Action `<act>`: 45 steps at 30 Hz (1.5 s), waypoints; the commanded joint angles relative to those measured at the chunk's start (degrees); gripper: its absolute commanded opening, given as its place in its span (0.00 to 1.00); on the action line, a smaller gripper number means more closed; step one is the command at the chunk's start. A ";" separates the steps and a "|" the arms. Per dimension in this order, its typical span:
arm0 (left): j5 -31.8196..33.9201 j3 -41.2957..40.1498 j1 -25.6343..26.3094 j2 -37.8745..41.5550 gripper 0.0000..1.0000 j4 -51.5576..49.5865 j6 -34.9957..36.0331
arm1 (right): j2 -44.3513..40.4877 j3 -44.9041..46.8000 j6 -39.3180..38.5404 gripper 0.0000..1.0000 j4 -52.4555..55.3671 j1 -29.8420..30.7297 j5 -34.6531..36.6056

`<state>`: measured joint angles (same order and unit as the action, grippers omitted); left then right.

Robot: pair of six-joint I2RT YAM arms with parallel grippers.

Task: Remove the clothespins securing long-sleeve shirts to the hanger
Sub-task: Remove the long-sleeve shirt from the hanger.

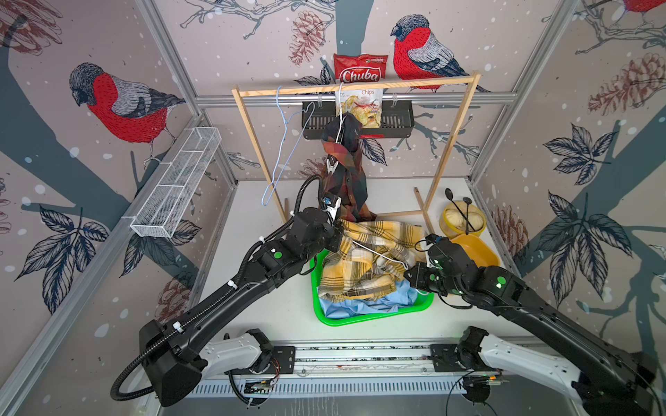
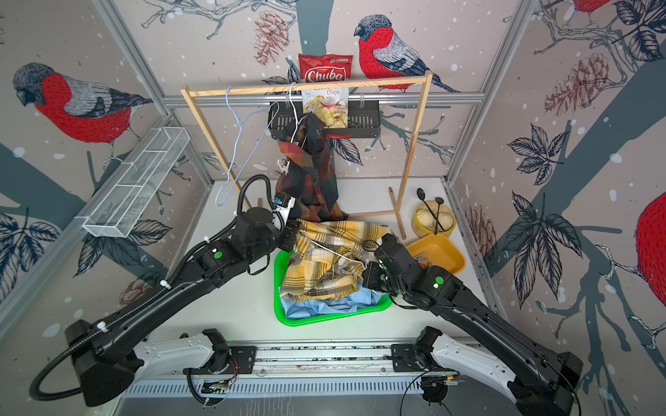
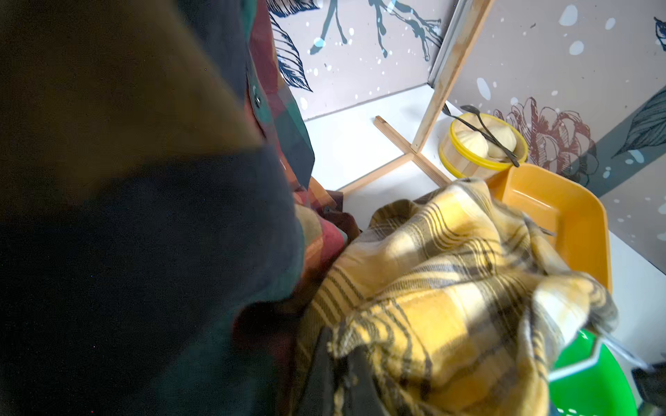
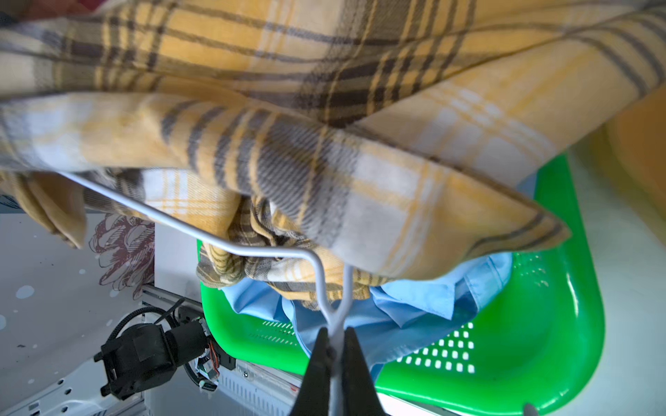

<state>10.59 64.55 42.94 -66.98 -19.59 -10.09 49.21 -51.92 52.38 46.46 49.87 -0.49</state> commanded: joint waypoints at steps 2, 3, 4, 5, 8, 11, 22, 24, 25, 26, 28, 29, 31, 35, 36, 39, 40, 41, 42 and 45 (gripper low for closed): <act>2.41 1.72 -1.77 -0.79 0.00 0.49 0.68 | -0.81 -0.88 -0.52 0.00 2.83 0.21 -0.43; 1.82 1.63 -2.05 -0.72 0.00 0.44 0.60 | -1.63 -0.92 -0.61 0.00 1.45 0.23 -1.53; 1.75 1.30 -2.30 -0.61 0.00 0.44 0.32 | -2.43 -1.04 -0.78 0.00 0.05 0.22 -2.76; 1.67 0.99 -2.57 -0.61 0.00 0.26 0.09 | -2.91 -1.27 -0.92 0.00 -0.80 0.22 -3.59; -0.24 -0.09 -4.16 -0.43 0.00 0.12 -1.01 | -4.03 -2.75 -2.08 0.00 -1.54 0.21 -5.21; -2.41 -0.96 -5.99 -0.67 0.00 0.50 -2.38 | -5.06 -3.54 -2.53 0.00 -3.21 0.23 -7.37; -11.69 -3.64 -6.02 -1.01 0.00 2.01 -2.99 | -6.79 -6.00 -3.10 0.00 -14.03 0.30 -16.03; -13.45 -4.11 -5.82 -0.22 0.00 1.87 -2.95 | -7.04 -6.32 -2.55 0.00 -18.54 0.22 -17.50; -13.57 -4.34 -5.68 0.06 0.00 1.50 -2.88 | -6.72 -6.92 -2.75 0.00 -20.08 0.18 -18.23; -13.62 -4.74 -5.40 0.54 0.00 1.33 -2.54 | -6.10 -7.79 -3.02 0.00 -21.40 0.15 -19.02; -13.74 -5.76 -4.86 1.79 0.00 1.00 -1.90 | -4.46 -10.34 -3.85 0.00 -21.43 0.01 -18.33; -14.25 -6.48 -4.43 2.47 0.00 1.05 -1.62 | -3.56 -11.54 -4.32 0.00 -21.62 -0.27 -18.14; -14.66 -7.07 -2.90 3.24 0.00 0.64 -1.16 | -1.86 -13.69 -4.96 0.00 -22.84 -1.73 -18.93; -13.42 -11.00 2.31 3.08 0.00 -0.19 -1.18 | 1.24 -16.36 -3.44 0.00 -27.99 -6.44 -24.75; -13.32 -11.86 3.09 3.06 0.00 -0.35 -1.77 | 1.74 -16.67 -2.57 0.00 -29.76 -7.32 -26.01; -13.16 -14.49 4.40 3.50 0.00 -0.66 -2.89 | 2.70 -18.01 -0.36 0.00 -33.78 -8.22 -27.28; -13.14 -15.22 4.65 3.69 0.00 -0.98 -3.18 | 3.01 -18.74 -0.39 0.00 -33.97 -8.22 -27.02; -13.26 -15.94 4.85 3.87 0.00 -1.47 -3.68 | 3.29 -19.76 -0.67 0.00 -33.49 -8.21 -26.16; -13.64 -16.67 5.04 4.10 0.00 -1.98 -3.85 | 3.55 -20.63 -1.24 0.00 -32.57 -8.29 -25.36; -14.28 -18.84 6.55 5.00 0.00 -3.45 -4.36 | 3.87 -22.10 -2.96 0.00 -30.42 -10.28 -24.22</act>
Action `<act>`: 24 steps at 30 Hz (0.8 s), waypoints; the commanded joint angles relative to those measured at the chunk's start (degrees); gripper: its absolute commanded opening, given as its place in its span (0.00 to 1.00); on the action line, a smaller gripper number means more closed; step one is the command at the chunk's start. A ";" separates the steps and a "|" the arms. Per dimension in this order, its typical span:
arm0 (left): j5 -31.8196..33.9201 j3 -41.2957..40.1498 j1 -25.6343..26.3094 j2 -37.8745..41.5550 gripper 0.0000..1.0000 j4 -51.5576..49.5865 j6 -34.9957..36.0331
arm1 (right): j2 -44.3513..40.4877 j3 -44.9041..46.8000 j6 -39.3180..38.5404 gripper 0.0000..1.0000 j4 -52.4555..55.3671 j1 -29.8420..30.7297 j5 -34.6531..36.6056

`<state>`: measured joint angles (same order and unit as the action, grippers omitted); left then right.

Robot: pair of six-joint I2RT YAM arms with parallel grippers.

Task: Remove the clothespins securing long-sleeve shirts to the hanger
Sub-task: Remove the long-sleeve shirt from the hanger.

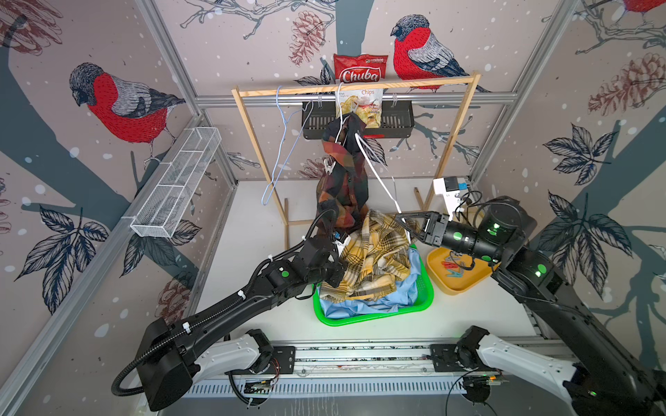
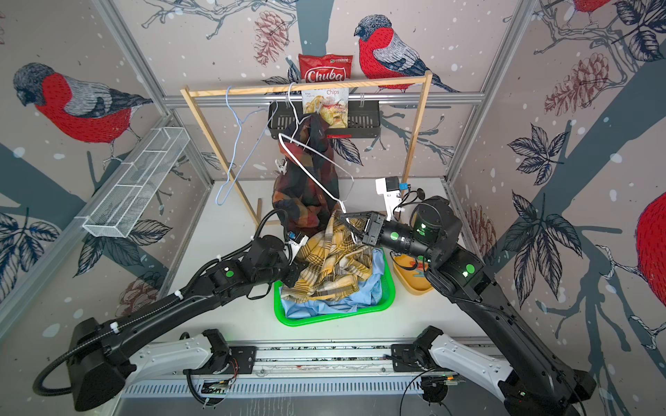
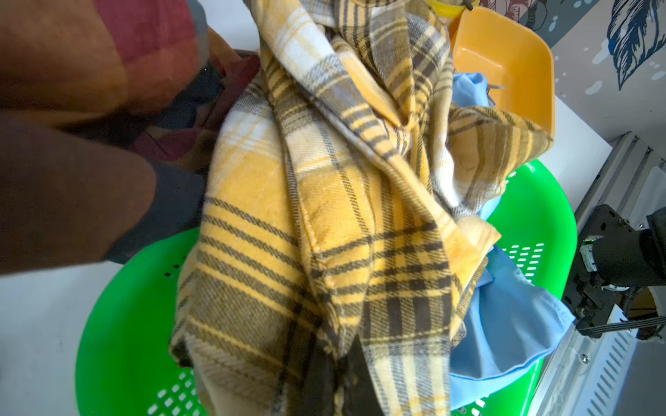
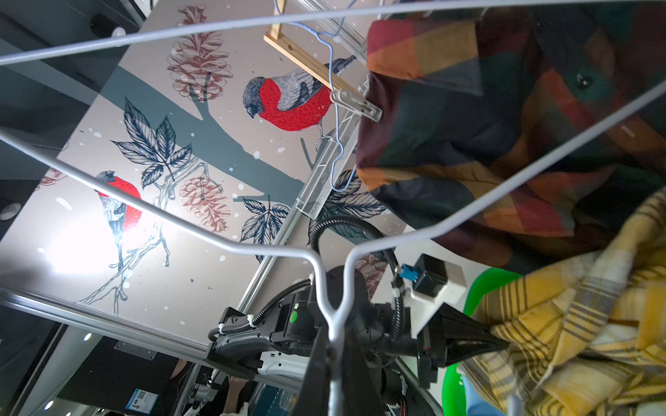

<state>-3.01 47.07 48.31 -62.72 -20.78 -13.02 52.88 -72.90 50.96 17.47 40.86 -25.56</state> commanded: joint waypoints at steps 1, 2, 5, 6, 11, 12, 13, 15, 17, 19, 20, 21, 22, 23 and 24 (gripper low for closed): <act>-0.77 -1.97 1.93 0.91 0.00 -2.66 -1.68 | 0.12 -0.80 -1.57 0.00 -1.16 -2.32 0.82; -0.98 -2.50 2.94 0.85 0.00 -3.17 -1.96 | 0.05 -0.09 -1.50 0.00 -1.08 -3.80 0.16; -1.66 -4.92 6.65 -0.40 0.00 -3.11 -3.41 | 0.33 2.12 -1.56 0.00 1.08 -8.21 -1.10; -2.18 -5.76 8.01 -1.44 0.00 -2.58 -4.04 | 0.29 3.01 -1.65 0.00 1.74 -9.66 -1.31; -4.73 -7.64 10.68 -8.61 0.00 1.71 -8.27 | 0.63 6.37 -2.44 0.00 2.68 -12.98 -1.00; -4.58 -7.50 10.88 -9.30 0.00 2.57 -8.62 | 0.88 6.46 -2.97 0.00 3.19 -13.00 -0.50; -4.25 -7.23 10.84 -9.67 0.00 3.03 -8.66 | 1.15 6.54 -3.41 0.00 3.64 -13.00 -0.17; -2.02 -5.49 10.77 -10.54 0.00 1.78 -7.75 | 1.65 6.80 -4.63 0.00 4.91 -13.07 0.76; 1.16 -2.91 10.84 -10.02 0.23 -0.96 -6.35 | 2.13 7.14 -5.93 0.00 6.39 -13.25 1.42; 3.78 -1.10 10.84 -6.64 0.45 -2.28 -4.74 | 2.22 7.87 -7.02 0.00 7.64 -13.65 1.60; 5.20 -0.22 10.84 -4.54 0.55 -2.83 -3.70 | 2.10 8.38 -7.53 0.00 8.32 -14.21 1.58; 6.53 0.68 10.84 -2.56 0.64 -3.41 -2.62 | 1.90 8.98 -7.99 0.00 9.02 -14.86 1.56; 7.66 1.64 10.81 -1.07 0.68 -4.08 -1.44 | 1.70 9.45 -8.44 0.00 9.75 -15.68 1.59; 8.72 2.69 10.84 0.37 0.73 -4.87 -0.11 | 1.51 9.97 -8.93 0.00 10.84 -16.53 1.36; 10.17 3.67 10.84 1.57 0.75 -5.68 1.19 | 1.35 10.50 -9.35 0.00 11.84 -17.37 1.18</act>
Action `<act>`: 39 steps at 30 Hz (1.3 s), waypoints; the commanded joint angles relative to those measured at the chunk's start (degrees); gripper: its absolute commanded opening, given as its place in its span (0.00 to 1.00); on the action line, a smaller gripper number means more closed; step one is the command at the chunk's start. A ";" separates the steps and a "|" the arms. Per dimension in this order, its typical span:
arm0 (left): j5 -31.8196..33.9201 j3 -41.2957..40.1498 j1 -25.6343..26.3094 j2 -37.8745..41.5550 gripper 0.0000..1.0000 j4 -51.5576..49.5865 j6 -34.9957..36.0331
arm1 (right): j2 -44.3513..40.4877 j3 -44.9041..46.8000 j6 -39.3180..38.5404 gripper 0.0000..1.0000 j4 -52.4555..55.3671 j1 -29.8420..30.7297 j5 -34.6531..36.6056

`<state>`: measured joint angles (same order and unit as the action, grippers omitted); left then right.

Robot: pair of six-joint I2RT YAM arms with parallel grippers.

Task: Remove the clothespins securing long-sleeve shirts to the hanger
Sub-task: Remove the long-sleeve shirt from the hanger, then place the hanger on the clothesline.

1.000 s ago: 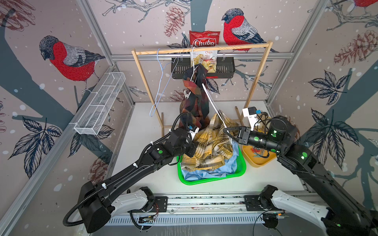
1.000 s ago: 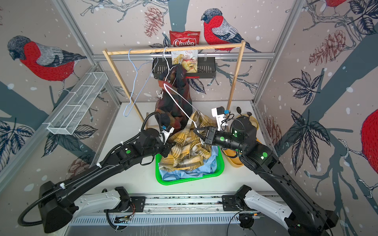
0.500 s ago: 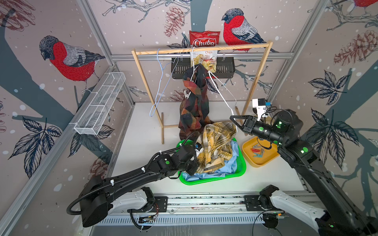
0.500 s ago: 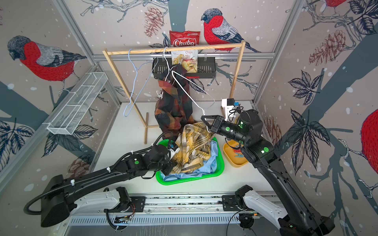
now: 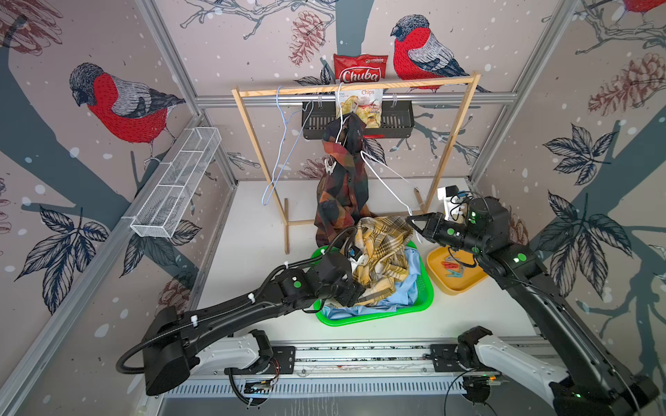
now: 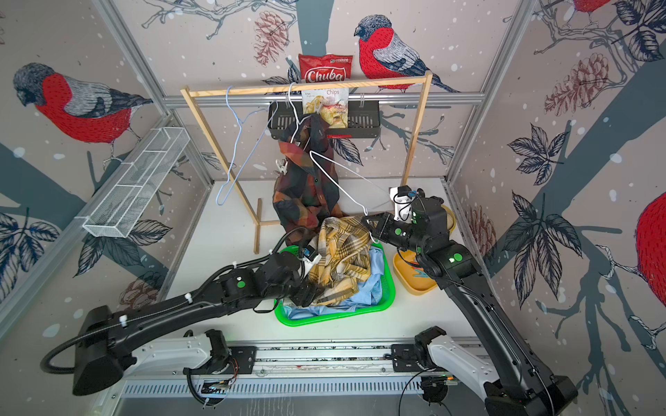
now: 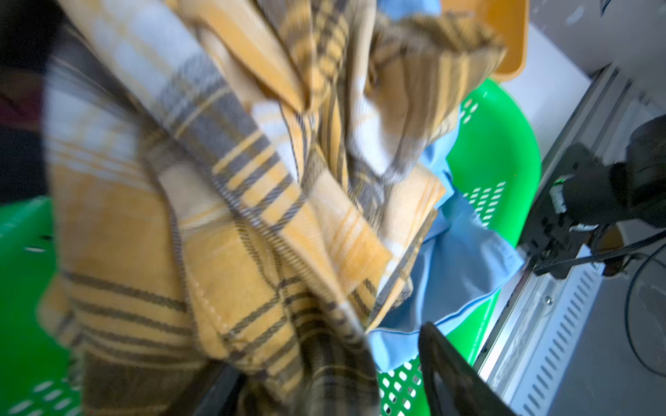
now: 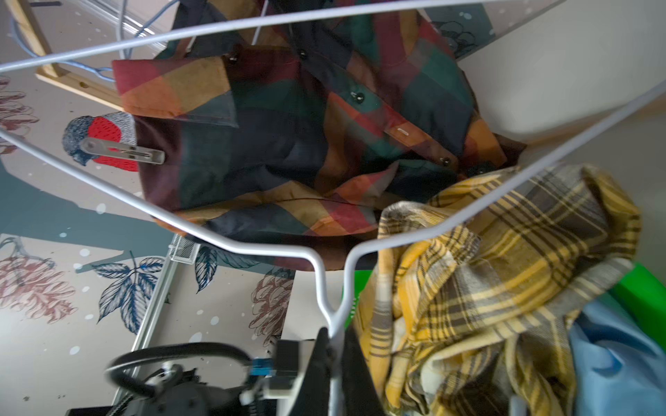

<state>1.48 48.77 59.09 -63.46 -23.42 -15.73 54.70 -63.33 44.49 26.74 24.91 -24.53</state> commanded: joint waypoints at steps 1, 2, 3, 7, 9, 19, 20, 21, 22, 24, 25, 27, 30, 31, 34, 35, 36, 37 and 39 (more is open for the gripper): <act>6.55 2.70 0.06 3.13 0.77 -3.69 5.02 | -0.76 1.53 -3.27 0.00 3.36 -2.11 0.11; 7.29 3.78 0.06 3.95 0.79 -4.49 6.39 | -0.99 2.05 -3.75 0.00 4.51 -2.61 0.53; 8.15 4.97 0.06 4.66 0.80 -5.39 7.78 | -1.12 2.39 -4.39 0.00 5.94 -2.89 1.19; 14.41 8.09 0.15 7.10 0.78 -4.97 14.16 | -1.26 3.47 -7.25 0.00 11.09 -3.08 4.92; 19.59 8.09 0.23 8.57 0.75 0.37 19.98 | -1.36 4.40 -8.63 0.00 12.97 -3.45 6.31; 27.59 0.70 2.96 3.62 0.72 33.28 64.40 | -1.37 6.56 -11.84 0.00 17.54 -4.71 6.91; 27.23 -0.40 2.91 2.77 0.73 37.04 68.49 | -1.35 6.34 -12.26 0.00 18.10 -4.79 6.96; 27.42 -1.00 2.87 1.68 0.73 39.79 71.66 | -1.43 6.21 -12.59 0.00 18.68 -4.78 6.96; 27.94 -1.14 2.79 0.20 0.73 43.00 75.27 | -1.60 6.07 -12.84 0.00 19.22 -4.81 7.03; 28.67 -1.33 2.35 -2.70 0.73 47.79 81.56 | -1.87 6.09 -13.26 0.00 20.00 -4.87 7.01; 28.63 -2.63 2.21 -3.97 0.73 51.40 85.22 | -2.04 6.35 -13.24 0.00 20.21 -4.89 6.97; 27.99 -4.57 2.23 -5.88 0.75 57.25 90.94 | -2.29 7.13 -13.15 0.00 20.60 -4.91 6.61; 27.16 -4.11 2.11 -8.58 0.75 58.13 91.78 | -2.69 7.52 -13.62 0.00 21.57 -4.88 6.43; 26.97 -3.87 1.96 -9.46 0.75 58.58 91.86 | -2.72 7.36 -13.88 0.00 22.04 -4.90 6.28; 28.05 -4.42 1.48 -12.52 0.75 64.84 95.08 | -2.51 7.08 -14.84 0.00 23.83 -4.87 7.24; 28.06 -4.31 1.38 -13.24 0.75 65.90 95.51 | -2.58 7.08 -15.15 0.00 24.27 -4.87 7.57; 28.10 -4.06 1.17 -13.71 0.75 66.07 95.53 | -2.58 7.08 -15.39 0.00 24.56 -4.91 7.70; 27.98 -3.97 0.99 -14.21 0.75 66.71 95.61 | -2.60 7.17 -15.69 0.00 24.79 -4.87 7.87; 27.62 -3.99 0.70 -15.06 0.75 69.00 96.05 | -2.58 7.49 -15.98 0.00 25.02 -4.92 8.25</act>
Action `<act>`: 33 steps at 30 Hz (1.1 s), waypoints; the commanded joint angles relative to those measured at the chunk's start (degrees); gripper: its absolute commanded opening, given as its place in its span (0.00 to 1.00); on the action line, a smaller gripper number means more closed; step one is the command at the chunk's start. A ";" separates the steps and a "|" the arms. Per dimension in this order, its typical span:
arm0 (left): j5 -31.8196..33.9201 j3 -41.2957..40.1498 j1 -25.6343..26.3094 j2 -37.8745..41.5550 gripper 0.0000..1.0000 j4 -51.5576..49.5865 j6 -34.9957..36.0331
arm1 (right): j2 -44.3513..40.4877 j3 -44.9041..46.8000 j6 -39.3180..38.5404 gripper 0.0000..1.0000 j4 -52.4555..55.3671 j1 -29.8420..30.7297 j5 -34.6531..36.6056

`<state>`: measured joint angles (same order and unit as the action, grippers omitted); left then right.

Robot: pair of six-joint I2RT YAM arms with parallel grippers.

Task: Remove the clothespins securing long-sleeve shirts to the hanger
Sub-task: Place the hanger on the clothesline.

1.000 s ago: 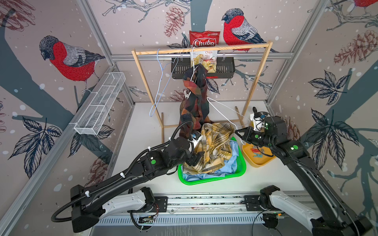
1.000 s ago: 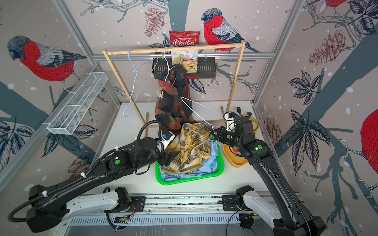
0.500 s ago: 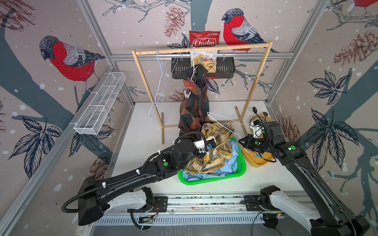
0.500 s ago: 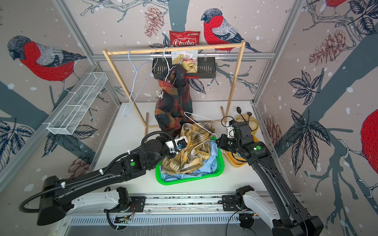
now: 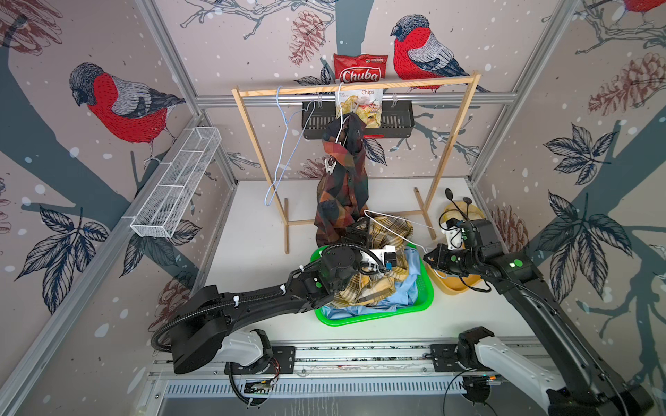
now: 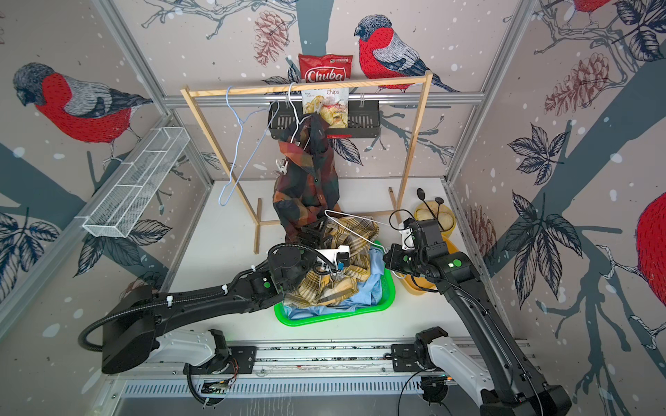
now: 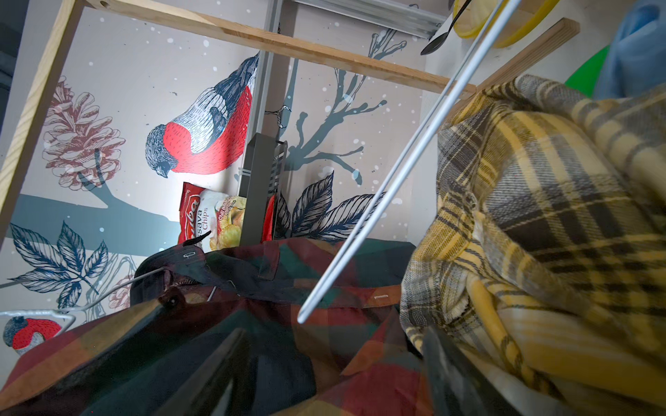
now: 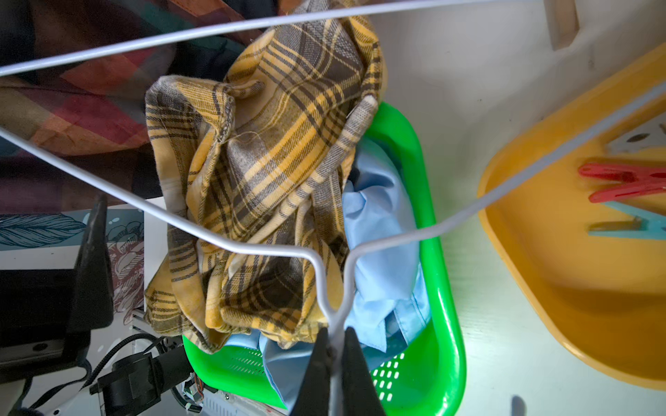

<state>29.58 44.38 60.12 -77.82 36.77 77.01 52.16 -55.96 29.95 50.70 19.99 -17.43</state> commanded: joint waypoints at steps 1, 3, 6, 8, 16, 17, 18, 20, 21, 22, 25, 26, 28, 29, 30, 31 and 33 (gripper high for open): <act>-0.95 0.87 -0.64 -1.03 0.76 8.04 3.06 | -0.07 0.31 -1.54 0.00 1.16 0.02 1.26; -1.76 1.87 -1.37 -1.94 0.75 6.85 2.66 | -0.13 0.41 -1.74 0.00 0.94 0.05 0.53; -2.93 3.27 -2.46 -3.68 0.74 6.35 2.60 | -0.30 0.42 -2.07 0.00 1.22 0.09 0.21; -3.80 4.47 -3.15 -4.91 0.73 5.53 2.35 | -0.35 0.41 -2.14 0.00 1.33 0.13 -0.27; -4.76 6.85 -4.13 -8.91 0.60 5.54 1.83 | -0.90 0.24 -2.26 0.00 1.68 0.11 -1.96; -4.78 7.11 -4.18 -9.26 0.56 5.48 1.67 | -0.96 0.15 -2.25 0.00 1.76 0.12 -2.08; -4.87 7.25 -4.26 -9.52 0.53 5.41 1.64 | -1.10 0.15 -2.33 0.00 1.95 0.05 -2.18; -4.64 7.59 -4.49 -10.10 0.45 5.50 1.58 | -1.19 0.24 -2.68 0.00 2.29 0.11 -2.33; -4.41 7.74 -4.57 -10.45 0.41 5.59 1.64 | -1.27 0.32 -2.87 0.00 2.44 0.09 -2.30; -4.35 7.95 -4.57 -10.67 0.38 5.43 1.73 | -1.33 0.41 -2.97 0.00 2.56 0.13 -2.32; -4.29 8.56 -4.65 -11.33 0.25 5.12 1.82 | -1.31 0.42 -3.19 0.00 2.65 0.22 -2.68; -4.12 8.83 -4.64 -11.59 0.20 5.13 1.99 | -1.35 0.33 -3.34 0.00 2.69 0.22 -2.87; -3.76 9.22 -4.65 -12.07 0.07 4.98 2.09 | -1.31 0.25 -3.72 0.00 3.06 0.15 -2.72; -3.38 9.63 -4.61 -12.33 0.00 4.48 2.01 | -1.22 0.11 -3.99 0.00 3.18 0.17 -2.70; -3.04 9.99 -4.61 -12.46 0.00 3.82 1.79 | -1.19 0.00 -4.07 0.00 3.25 0.17 -2.85; -2.91 10.20 -4.62 -12.55 0.00 3.50 1.66 | -1.19 -0.18 -4.33 0.00 3.29 0.21 -3.02; -2.78 9.96 -4.65 -12.37 0.00 3.45 1.81 | -1.18 -0.62 -4.51 0.03 3.34 0.16 -3.46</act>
<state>27.00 53.52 55.40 -90.54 34.09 80.95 50.96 -55.96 26.98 52.36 19.99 -18.11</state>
